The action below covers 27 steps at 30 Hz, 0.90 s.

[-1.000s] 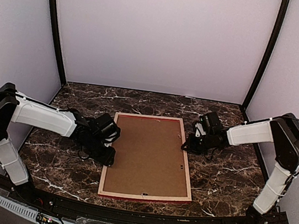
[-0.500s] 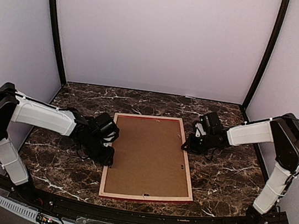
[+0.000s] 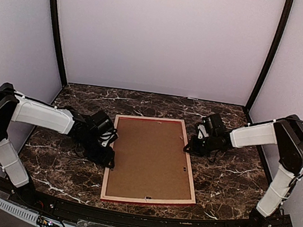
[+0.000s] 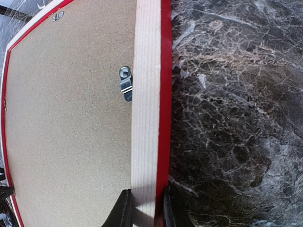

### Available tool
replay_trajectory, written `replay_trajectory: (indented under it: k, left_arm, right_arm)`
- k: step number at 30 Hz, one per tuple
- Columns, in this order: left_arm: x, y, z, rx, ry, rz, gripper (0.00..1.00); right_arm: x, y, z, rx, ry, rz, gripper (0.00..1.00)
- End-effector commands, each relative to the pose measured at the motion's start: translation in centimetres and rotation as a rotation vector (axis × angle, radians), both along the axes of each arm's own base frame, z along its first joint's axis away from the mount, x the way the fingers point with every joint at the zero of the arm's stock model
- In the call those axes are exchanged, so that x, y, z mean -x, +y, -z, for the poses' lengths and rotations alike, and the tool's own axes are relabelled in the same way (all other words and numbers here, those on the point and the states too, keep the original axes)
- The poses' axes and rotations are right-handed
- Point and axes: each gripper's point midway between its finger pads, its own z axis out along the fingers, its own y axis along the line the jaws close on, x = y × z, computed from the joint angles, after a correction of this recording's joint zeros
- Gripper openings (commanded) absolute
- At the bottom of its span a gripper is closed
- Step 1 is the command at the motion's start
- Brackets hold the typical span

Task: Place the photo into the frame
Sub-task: Press the fastener onto the backboard.

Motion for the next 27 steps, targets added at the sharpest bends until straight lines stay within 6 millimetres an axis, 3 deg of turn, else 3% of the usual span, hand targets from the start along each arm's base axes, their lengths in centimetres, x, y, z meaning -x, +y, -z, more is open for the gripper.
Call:
replay_trajectory:
  k: [1,4,10,20,27]
  left_arm:
    - [0.4,0.7,-1.4,0.044,0.025,-0.008,0.59]
    - [-1.1,0.6,-2.4,0.074,-0.015,-0.035,0.72]
    - [-3.8,0.7,-2.9,0.085,-0.066,-0.073,0.84]
    - [-6.6,1.5,-0.7,-0.026,-0.105,-0.11,0.85]
    - [-6.6,1.2,0.7,-0.033,-0.077,-0.108,0.76]
  right_arm:
    - [2.3,-1.9,3.5,0.077,0.128,0.021,0.0]
    - [2.1,-1.9,3.1,0.076,0.119,0.019,0.0]
    - [2.1,-1.8,2.7,0.068,0.111,0.013,0.0]
    - [2.1,-1.3,2.0,0.048,0.101,-0.01,0.0]
    - [2.2,-1.3,2.3,0.043,0.107,-0.009,0.0]
